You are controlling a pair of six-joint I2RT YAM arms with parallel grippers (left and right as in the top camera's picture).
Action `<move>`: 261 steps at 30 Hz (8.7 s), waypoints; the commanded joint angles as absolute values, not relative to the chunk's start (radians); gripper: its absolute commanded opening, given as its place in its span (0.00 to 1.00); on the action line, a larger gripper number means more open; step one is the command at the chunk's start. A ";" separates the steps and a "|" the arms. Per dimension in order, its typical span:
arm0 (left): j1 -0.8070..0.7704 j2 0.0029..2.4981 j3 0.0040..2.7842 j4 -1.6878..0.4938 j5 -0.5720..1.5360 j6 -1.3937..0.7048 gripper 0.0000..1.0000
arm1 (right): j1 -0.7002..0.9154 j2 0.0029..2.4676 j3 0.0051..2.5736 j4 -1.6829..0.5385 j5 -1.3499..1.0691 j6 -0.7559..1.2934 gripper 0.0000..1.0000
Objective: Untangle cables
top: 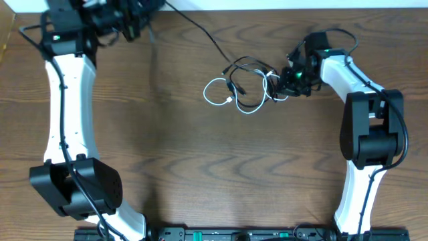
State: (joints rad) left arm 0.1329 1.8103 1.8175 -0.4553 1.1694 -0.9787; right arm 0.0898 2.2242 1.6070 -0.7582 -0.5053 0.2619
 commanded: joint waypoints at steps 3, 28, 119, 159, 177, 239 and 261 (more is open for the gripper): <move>0.048 1.791 1.825 -0.733 0.800 -0.501 0.07 | 0.091 2.048 1.604 -0.817 -0.530 0.174 0.26; -0.072 1.903 1.788 -0.829 0.608 -0.352 0.15 | 0.235 2.107 1.601 -0.719 -0.339 0.023 0.40; -0.124 1.905 1.788 -0.701 0.972 -0.570 0.07 | 0.342 1.902 1.603 -0.588 -0.451 0.146 0.61; 0.118 1.905 1.788 -0.688 0.784 -0.610 0.07 | 0.167 2.096 1.603 -0.834 0.294 0.273 0.01; 0.109 1.905 1.788 -0.910 0.525 -0.497 0.07 | 0.009 1.863 1.605 -0.906 -0.456 -0.145 0.37; -0.458 2.229 1.978 -0.807 0.478 -0.259 0.85 | -0.025 1.930 1.524 -0.911 -0.366 0.148 0.56; -0.542 2.368 1.973 -0.760 0.636 -0.559 0.43 | -0.025 1.930 1.524 -0.912 -0.366 0.133 0.56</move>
